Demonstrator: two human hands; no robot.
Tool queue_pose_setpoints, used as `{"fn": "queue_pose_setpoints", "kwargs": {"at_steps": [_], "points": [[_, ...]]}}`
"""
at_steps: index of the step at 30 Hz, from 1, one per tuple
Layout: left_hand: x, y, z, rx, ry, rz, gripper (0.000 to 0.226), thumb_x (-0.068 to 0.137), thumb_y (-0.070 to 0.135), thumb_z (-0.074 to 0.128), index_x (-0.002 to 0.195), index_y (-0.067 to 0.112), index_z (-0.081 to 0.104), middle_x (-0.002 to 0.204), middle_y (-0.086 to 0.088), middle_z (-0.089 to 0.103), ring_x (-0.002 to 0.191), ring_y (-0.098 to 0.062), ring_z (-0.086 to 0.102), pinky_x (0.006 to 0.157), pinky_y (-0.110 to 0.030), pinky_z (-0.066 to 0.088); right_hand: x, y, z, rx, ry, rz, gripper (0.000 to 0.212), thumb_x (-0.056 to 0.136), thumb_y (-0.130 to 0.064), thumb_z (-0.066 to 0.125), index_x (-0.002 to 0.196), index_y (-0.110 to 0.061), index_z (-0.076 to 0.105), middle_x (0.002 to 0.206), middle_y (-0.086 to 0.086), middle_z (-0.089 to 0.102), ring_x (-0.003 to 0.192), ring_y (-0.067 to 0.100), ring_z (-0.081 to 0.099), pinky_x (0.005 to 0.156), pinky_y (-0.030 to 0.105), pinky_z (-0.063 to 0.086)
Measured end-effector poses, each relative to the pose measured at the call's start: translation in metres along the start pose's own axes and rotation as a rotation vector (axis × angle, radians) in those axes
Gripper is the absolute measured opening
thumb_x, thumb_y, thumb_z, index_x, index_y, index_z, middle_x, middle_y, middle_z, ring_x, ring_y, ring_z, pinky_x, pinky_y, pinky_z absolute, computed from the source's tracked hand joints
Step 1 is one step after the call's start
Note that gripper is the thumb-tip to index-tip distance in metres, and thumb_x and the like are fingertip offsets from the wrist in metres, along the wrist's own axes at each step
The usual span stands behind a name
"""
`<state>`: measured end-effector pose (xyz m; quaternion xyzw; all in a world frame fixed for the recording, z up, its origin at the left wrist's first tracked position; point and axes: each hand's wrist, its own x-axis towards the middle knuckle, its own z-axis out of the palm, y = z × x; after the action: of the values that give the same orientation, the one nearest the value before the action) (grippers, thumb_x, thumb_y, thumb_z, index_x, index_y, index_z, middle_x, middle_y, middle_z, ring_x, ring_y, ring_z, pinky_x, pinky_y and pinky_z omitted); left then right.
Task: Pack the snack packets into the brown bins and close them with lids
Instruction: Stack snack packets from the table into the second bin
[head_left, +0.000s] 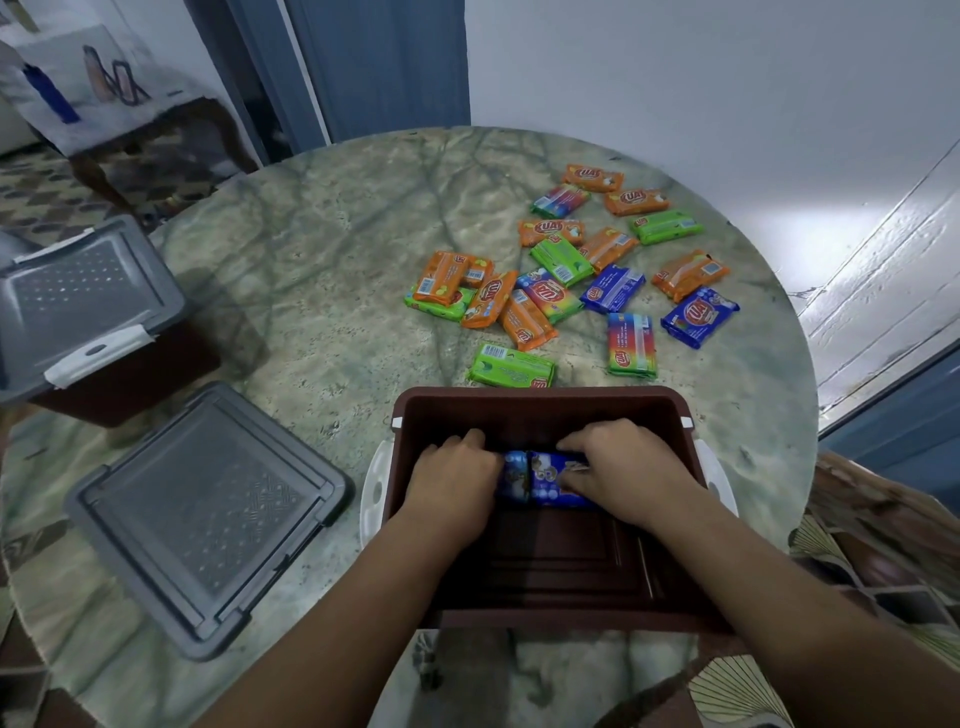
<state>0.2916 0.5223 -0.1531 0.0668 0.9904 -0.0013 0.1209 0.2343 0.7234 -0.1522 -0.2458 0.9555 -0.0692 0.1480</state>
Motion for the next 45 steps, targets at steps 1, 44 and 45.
{"fn": "queue_pose_setpoints", "kwargs": {"at_steps": [1, 44, 45], "points": [[0.0, 0.0, 0.0, 0.0, -0.002, 0.0, 0.028, 0.095, 0.028, 0.06, 0.123, 0.025, 0.064, 0.122, -0.006, 0.052, 0.111, -0.029, 0.056, 0.09, -0.041, 0.046, -0.001, -0.001, 0.001, -0.02, -0.013, -0.006, 0.054, 0.093, -0.053, 0.064, 0.142, -0.031, 0.059, 0.135, -0.006, 0.064, 0.12, 0.021, 0.061, 0.091, 0.037, 0.054], [0.004, 0.002, 0.001, 0.066, -0.005, 0.028, 0.029, 0.095, 0.028, 0.062, 0.123, 0.022, 0.066, 0.123, -0.006, 0.053, 0.109, -0.028, 0.057, 0.09, -0.042, 0.046, -0.004, -0.023, -0.008, -0.249, -0.139, 0.048, 0.055, 0.09, -0.053, 0.071, 0.128, -0.013, 0.064, 0.122, 0.005, 0.059, 0.105, 0.028, 0.064, 0.082, 0.04, 0.057], [0.004, 0.002, 0.001, 0.067, -0.007, 0.035, 0.029, 0.095, 0.028, 0.062, 0.123, 0.022, 0.066, 0.123, -0.006, 0.053, 0.11, -0.028, 0.057, 0.091, -0.042, 0.046, -0.003, -0.023, -0.007, -0.242, -0.141, 0.049, 0.056, 0.09, -0.053, 0.071, 0.128, -0.013, 0.064, 0.122, 0.005, 0.059, 0.105, 0.028, 0.064, 0.082, 0.04, 0.057]]}}
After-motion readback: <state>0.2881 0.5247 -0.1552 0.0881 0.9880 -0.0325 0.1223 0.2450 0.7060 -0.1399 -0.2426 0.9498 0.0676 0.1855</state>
